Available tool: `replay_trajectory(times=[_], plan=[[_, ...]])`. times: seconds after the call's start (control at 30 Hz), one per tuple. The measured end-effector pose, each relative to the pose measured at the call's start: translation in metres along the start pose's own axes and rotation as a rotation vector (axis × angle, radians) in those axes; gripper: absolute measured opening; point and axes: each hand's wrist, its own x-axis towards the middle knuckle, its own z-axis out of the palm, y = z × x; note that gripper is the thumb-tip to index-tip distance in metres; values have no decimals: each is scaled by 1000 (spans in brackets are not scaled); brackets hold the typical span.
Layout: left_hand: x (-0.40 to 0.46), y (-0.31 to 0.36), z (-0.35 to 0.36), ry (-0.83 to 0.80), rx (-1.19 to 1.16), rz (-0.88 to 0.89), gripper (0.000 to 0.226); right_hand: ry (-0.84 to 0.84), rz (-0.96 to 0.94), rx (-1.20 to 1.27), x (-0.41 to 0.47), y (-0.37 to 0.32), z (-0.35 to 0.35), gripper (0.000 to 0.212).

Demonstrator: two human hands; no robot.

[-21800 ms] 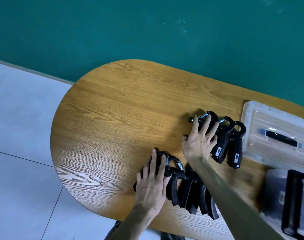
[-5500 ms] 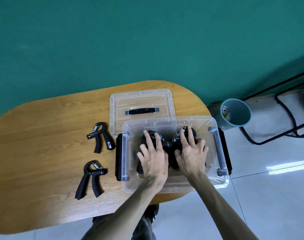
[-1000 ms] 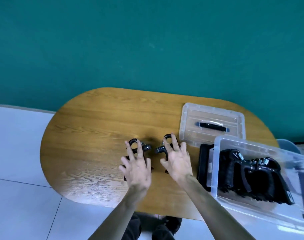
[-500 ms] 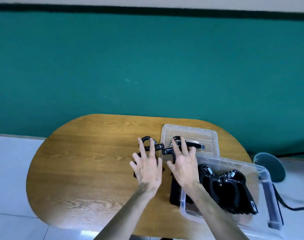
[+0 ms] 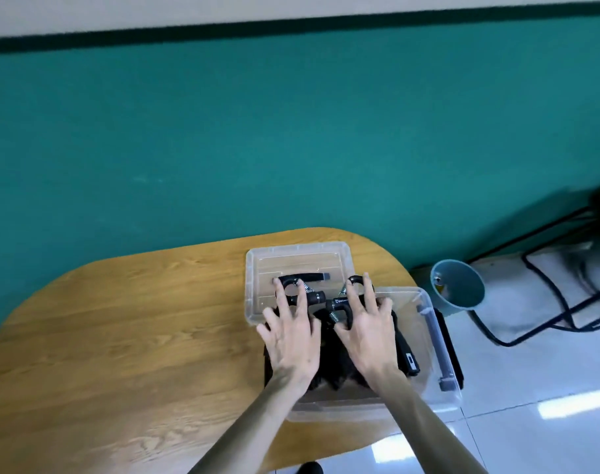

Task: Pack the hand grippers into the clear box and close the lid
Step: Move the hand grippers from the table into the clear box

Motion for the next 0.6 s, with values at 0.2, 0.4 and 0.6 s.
replay_trajectory(times=[0.2, 0.4, 0.6], plan=[[-13, 29, 23, -53, 34, 42, 67, -3, 78, 8, -11, 42, -7, 81], [-24, 46, 48, -91, 54, 49, 66, -37, 121, -1, -20, 72, 2, 78], [-25, 46, 66, -115, 106, 41, 67, -82, 109, 13, -21, 82, 20, 78]])
